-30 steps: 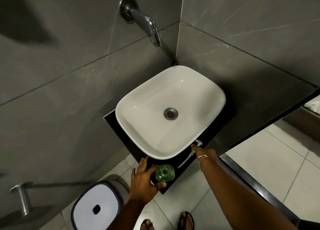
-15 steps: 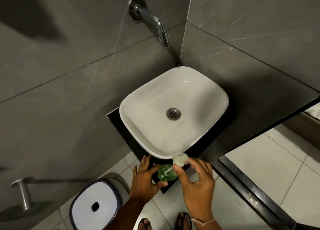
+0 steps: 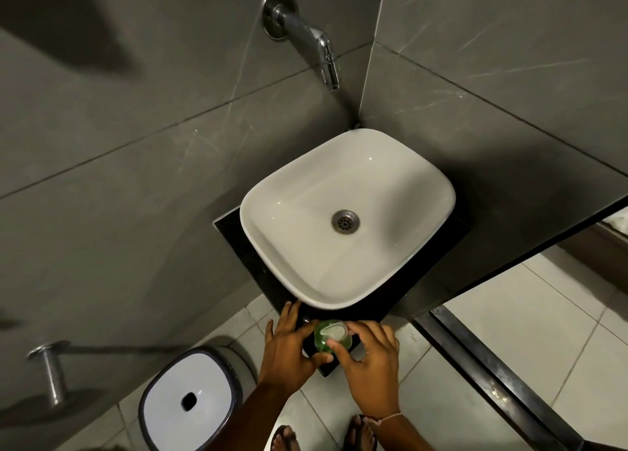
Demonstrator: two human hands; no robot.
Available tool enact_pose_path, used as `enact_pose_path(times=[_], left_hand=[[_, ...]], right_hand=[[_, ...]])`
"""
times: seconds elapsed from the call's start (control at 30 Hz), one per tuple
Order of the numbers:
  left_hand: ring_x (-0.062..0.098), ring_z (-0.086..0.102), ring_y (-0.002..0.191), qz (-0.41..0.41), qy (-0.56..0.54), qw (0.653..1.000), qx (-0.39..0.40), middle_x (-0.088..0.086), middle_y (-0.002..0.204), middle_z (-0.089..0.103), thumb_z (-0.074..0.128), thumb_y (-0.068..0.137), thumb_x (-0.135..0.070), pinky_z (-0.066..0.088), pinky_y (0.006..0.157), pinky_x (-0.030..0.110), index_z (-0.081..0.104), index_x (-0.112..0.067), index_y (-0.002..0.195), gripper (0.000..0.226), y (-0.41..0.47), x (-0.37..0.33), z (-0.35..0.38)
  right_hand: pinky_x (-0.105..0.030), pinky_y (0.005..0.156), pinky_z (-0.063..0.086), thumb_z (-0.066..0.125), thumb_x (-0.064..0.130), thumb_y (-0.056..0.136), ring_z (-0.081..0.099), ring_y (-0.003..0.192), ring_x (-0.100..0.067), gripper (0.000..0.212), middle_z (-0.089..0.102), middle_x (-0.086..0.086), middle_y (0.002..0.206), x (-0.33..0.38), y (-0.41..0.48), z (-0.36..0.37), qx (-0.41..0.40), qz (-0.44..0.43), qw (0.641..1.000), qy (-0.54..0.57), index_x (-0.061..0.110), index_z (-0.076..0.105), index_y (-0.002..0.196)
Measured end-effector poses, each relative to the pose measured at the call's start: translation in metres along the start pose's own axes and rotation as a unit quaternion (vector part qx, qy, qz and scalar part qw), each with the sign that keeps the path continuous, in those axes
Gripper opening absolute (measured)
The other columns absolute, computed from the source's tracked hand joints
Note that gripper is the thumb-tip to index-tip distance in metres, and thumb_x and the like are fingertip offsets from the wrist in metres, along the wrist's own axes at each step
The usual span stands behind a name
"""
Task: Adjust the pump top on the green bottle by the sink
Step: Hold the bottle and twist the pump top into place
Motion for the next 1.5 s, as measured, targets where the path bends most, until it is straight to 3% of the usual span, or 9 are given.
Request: enact_pose_path(times=[0.37, 0.57, 0.67, 0.77, 1.0, 1.1, 1.2, 1.37, 1.5], left_hand=[[0.017, -0.003, 0.146, 0.011, 0.012, 1.000, -0.012, -0.004, 0.159, 0.015, 0.067, 0.070, -0.061, 0.007, 0.115, 0.058, 0.048, -0.044, 0.129, 0.065, 0.000, 0.002, 0.001], [0.016, -0.006, 0.146, 0.005, 0.020, 1.000, -0.005, -0.003, 0.160, 0.012, 0.068, 0.070, -0.061, 0.003, 0.116, 0.055, 0.046, -0.043, 0.131, 0.068, 0.000, 0.002, 0.001], [0.016, -0.007, 0.146, 0.004, 0.020, 1.000, 0.000, -0.002, 0.160, 0.011, 0.069, 0.068, -0.063, 0.001, 0.116, 0.053, 0.045, -0.043, 0.132, 0.071, 0.000, 0.001, 0.000], [0.017, -0.003, 0.147, 0.006, 0.018, 1.000, -0.010, -0.002, 0.160, 0.014, 0.071, 0.071, -0.057, 0.004, 0.117, 0.055, 0.046, -0.043, 0.131, 0.067, -0.001, 0.001, 0.000], [0.018, -0.001, 0.147, 0.011, 0.016, 1.000, -0.017, -0.001, 0.159, 0.017, 0.067, 0.072, -0.054, 0.005, 0.116, 0.056, 0.048, -0.041, 0.129, 0.062, -0.001, 0.002, 0.001], [0.018, -0.001, 0.147, 0.010, 0.017, 1.000, -0.014, -0.002, 0.159, 0.018, 0.070, 0.070, -0.056, 0.004, 0.116, 0.055, 0.047, -0.042, 0.130, 0.065, 0.000, 0.003, 0.003], [0.018, 0.002, 0.147, 0.002, 0.011, 1.000, -0.024, -0.002, 0.158, 0.021, 0.073, 0.069, -0.050, 0.007, 0.116, 0.057, 0.051, -0.039, 0.127, 0.063, -0.001, 0.004, 0.005], [0.017, 0.000, 0.146, 0.011, 0.013, 0.999, -0.028, -0.003, 0.159, 0.019, 0.061, 0.070, -0.060, 0.007, 0.115, 0.057, 0.049, -0.040, 0.128, 0.062, 0.000, 0.005, 0.005], [0.012, -0.005, 0.143, 0.009, 0.016, 1.000, -0.018, -0.001, 0.159, 0.018, 0.070, 0.070, -0.058, 0.004, 0.115, 0.055, 0.050, -0.038, 0.129, 0.065, 0.000, 0.005, 0.006]], right_hand=[[-0.039, 0.073, 0.042, 0.074, 0.058, 0.063, 0.045, 0.080, -0.014, 0.041, 0.051, 0.013, 0.077, 0.007, 0.005, 0.016, 0.007, 0.065, 0.997, -0.033, 0.031, 0.046, 0.077], [-0.032, 0.078, 0.043, 0.065, 0.067, 0.067, 0.047, 0.089, -0.009, 0.051, 0.053, 0.021, 0.086, 0.003, -0.003, 0.011, 0.000, 0.050, 0.999, 0.013, 0.039, 0.061, 0.111], [-0.045, 0.073, 0.048, 0.077, 0.049, 0.065, 0.048, 0.083, -0.014, 0.029, 0.057, 0.015, 0.083, 0.001, -0.002, 0.010, -0.024, 0.075, 0.996, 0.032, 0.033, 0.068, 0.088], [-0.043, 0.068, 0.046, 0.080, 0.053, 0.058, 0.046, 0.076, -0.014, 0.041, 0.053, 0.012, 0.073, 0.006, -0.002, 0.016, -0.033, 0.110, 0.993, 0.014, 0.027, 0.051, 0.071], [-0.039, 0.086, 0.040, 0.069, 0.066, 0.064, 0.046, 0.096, -0.011, 0.052, 0.057, 0.015, 0.096, 0.002, -0.006, 0.019, 0.015, 0.085, 0.996, 0.024, 0.040, 0.061, 0.109], [-0.046, 0.083, 0.043, 0.080, 0.051, 0.059, 0.048, 0.090, -0.015, 0.037, 0.058, 0.013, 0.088, 0.003, -0.004, 0.018, -0.014, 0.108, 0.994, 0.024, 0.035, 0.064, 0.089], [-0.040, 0.081, 0.037, 0.074, 0.065, 0.052, 0.049, 0.091, -0.018, 0.051, 0.057, 0.009, 0.085, 0.010, 0.002, 0.022, -0.020, 0.149, 0.989, 0.006, 0.028, 0.052, 0.078], [-0.032, 0.084, 0.028, 0.071, 0.063, 0.065, 0.039, 0.101, -0.005, 0.052, 0.050, 0.019, 0.101, 0.002, -0.006, 0.018, 0.028, 0.089, 0.996, 0.011, 0.054, 0.054, 0.113], [-0.036, 0.079, 0.032, 0.080, 0.050, 0.061, 0.046, 0.093, -0.013, 0.031, 0.054, 0.016, 0.087, 0.006, 0.000, 0.015, -0.010, 0.097, 0.995, 0.005, 0.041, 0.060, 0.083]])
Point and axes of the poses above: each hand's wrist, its own y-axis towards the middle knuckle, its own z-axis out of the palm, x = y × z, the point moved 3 cm from there along y, towards the middle knuckle
